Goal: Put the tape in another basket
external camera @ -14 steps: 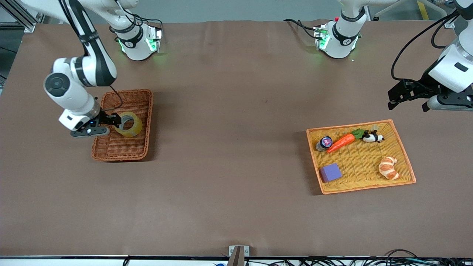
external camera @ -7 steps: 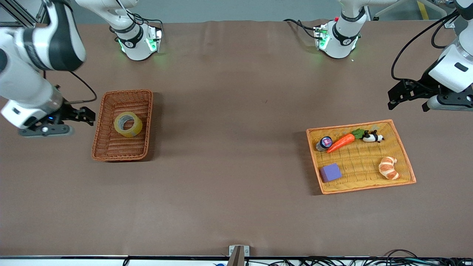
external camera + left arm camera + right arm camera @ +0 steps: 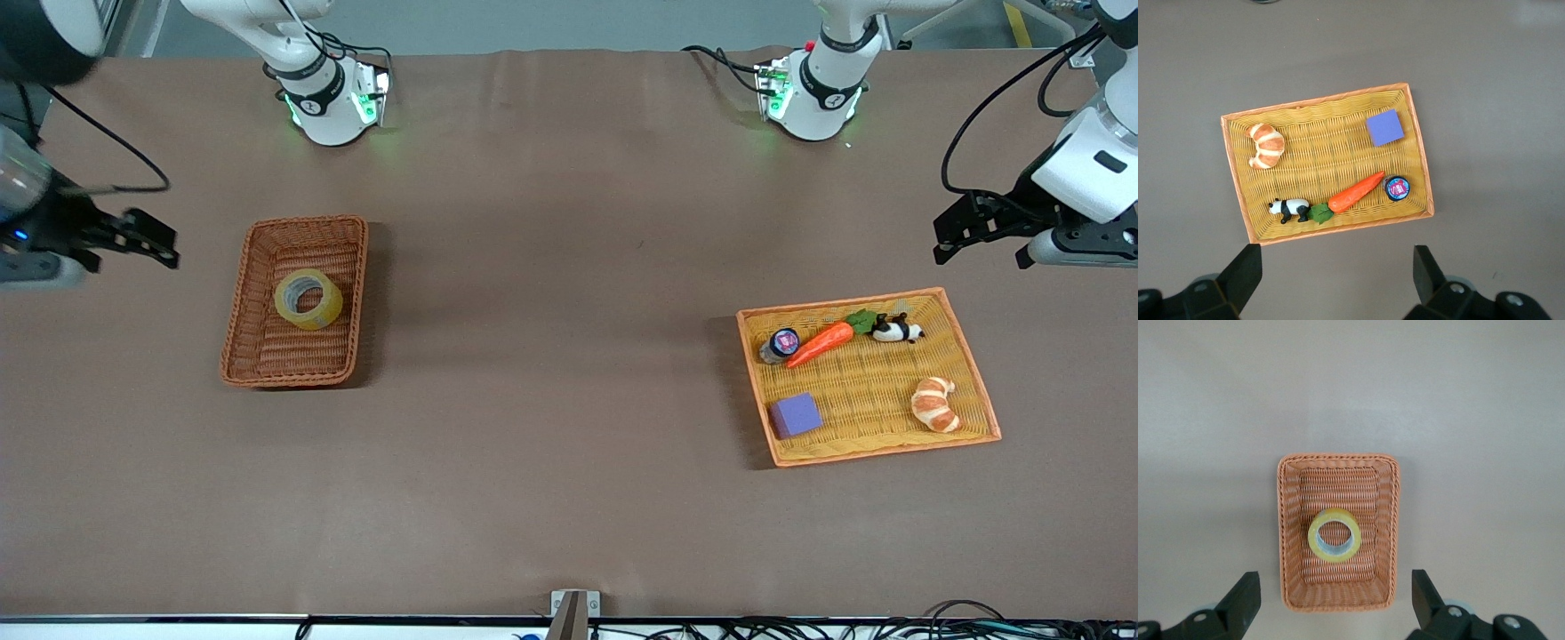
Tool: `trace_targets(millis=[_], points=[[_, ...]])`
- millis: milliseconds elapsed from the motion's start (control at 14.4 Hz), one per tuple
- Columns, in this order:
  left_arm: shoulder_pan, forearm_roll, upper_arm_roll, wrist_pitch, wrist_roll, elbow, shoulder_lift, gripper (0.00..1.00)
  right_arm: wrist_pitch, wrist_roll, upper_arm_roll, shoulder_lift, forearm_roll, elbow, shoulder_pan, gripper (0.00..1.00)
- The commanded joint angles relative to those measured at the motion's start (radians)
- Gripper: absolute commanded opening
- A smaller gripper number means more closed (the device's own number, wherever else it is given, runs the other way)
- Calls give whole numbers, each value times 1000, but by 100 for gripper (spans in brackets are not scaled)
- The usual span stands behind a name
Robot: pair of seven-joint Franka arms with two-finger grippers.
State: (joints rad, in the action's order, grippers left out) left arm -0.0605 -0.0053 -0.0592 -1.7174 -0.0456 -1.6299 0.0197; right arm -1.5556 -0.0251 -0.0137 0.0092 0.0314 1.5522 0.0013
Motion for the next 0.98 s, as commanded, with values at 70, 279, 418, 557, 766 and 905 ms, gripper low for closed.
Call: trace_targets(millis=[70,279,418,557,766,905], points=[[1,22,-2,2,-7,12,-6,100,104,4,-14,17,-51,-124,-66,100],[1,22,-4,2,-2,12,-7,100,160,4,-6,17,-59,-118,-75,100],[2,21,-4,2,-5,12,-7,100,111,8,-9,3,-59,-81,-70,100],[7,21,-2,2,3,12,-7,100,77,8,-5,3,-57,-66,-73,100],[5,16,-2,5,-7,12,-6,100,54,68,-12,2,-54,-55,-66,100],[5,8,-2,10,-5,13,5,100,61,94,-15,0,-47,-58,-47,100]])
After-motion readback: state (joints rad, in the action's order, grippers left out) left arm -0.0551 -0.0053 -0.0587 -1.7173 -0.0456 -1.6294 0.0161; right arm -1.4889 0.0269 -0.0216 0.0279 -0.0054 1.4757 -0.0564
